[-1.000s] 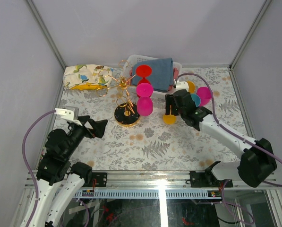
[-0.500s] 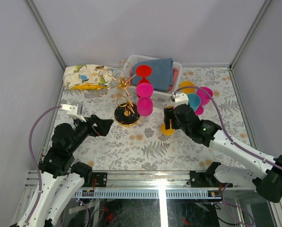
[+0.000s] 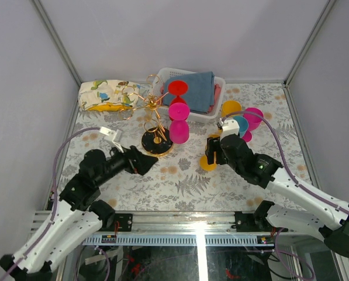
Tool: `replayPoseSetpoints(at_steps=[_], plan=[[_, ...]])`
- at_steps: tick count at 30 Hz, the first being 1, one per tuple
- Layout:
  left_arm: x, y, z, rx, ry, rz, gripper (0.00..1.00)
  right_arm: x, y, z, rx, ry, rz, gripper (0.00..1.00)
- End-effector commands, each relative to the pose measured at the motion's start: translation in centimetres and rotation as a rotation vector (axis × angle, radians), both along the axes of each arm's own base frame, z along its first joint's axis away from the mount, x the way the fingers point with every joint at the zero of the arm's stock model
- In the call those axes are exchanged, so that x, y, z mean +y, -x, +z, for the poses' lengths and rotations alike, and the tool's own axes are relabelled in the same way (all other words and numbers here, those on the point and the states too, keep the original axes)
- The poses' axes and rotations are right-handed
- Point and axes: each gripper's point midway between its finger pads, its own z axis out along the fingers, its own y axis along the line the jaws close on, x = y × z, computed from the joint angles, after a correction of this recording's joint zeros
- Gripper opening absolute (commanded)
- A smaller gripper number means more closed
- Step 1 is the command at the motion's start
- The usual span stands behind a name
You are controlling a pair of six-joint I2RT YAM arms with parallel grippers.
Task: Place the wine glass upside down on the wine glass rack
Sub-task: Turn the wine glass upside down at the wine rack.
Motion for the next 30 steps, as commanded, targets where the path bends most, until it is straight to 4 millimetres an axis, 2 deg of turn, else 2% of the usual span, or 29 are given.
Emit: replayPoseSetpoints(at_steps=[1,5,10,22,26,30], plan=[[-3.6,0.8,0.8,-0.043,0.035,-0.048,1.0,0.0,-0.2,1.0,-0.032,-0.035,-0.027,0.57],[-6.4,2.4,0.3,-0.061,0.017,-0.078,1.0,0.1,-0.1,1.6,-0.042,-0.064,-0.026,0.57],[-8.5,2.7,-0.3,-0.054,0.025,-0.09,1.0,1.2,0.8,3.9,-0.066,-0.182,0.03,0.57],[-9.3,0.2,0.0,-0.011,0.057,0.045,1.0,2.3,3.4,10.8,-0.146,-0.521,0.113,0.57],[-9.5,-0.3,0.3,-0.015,0.077,0.068,0.94,2.6,4.2,13.3,-0.172,-0.648,0.138,0.55],[-10.0,-0.5,1.4,-0.037,0.106,0.061,0.88,3.3,4.8,14.4,-0.168,-0.726,0.17,0.54]])
